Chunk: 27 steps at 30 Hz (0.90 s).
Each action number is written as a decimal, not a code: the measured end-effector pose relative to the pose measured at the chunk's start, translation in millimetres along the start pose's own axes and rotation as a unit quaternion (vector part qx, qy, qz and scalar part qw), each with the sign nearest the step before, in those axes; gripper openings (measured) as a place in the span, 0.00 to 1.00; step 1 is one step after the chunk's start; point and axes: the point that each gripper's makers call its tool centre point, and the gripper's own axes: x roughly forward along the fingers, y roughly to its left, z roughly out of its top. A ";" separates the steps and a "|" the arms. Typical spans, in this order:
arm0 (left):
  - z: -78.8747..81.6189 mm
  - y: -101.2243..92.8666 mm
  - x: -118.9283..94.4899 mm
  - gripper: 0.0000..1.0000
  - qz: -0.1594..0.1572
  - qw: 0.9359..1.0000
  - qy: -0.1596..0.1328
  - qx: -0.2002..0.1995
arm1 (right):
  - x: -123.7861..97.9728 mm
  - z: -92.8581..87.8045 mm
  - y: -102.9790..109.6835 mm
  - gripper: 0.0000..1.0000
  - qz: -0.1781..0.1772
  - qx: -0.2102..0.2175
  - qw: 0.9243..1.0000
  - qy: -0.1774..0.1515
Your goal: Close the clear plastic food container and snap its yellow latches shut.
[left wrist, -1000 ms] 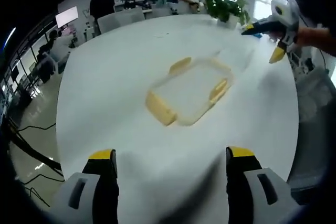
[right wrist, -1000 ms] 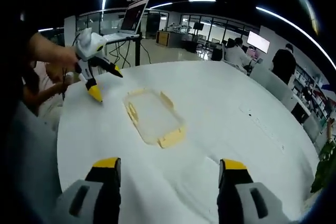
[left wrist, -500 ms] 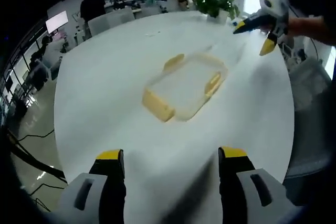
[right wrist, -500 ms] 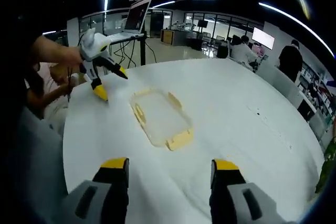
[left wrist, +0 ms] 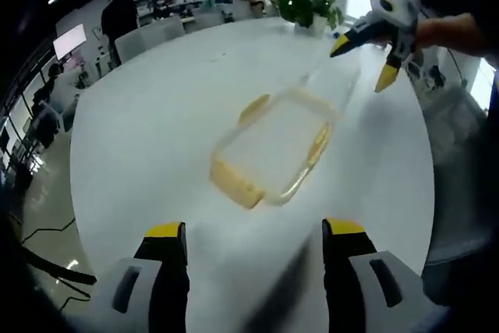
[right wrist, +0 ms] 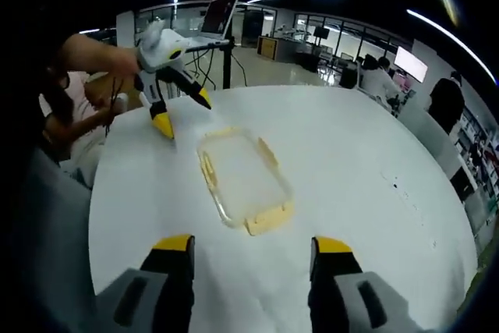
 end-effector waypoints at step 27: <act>11.8 1.1 19.6 0.67 -0.064 0.995 0.019 0.079 | 27.8 7.6 -9.9 0.60 0.085 -0.089 0.992 0.042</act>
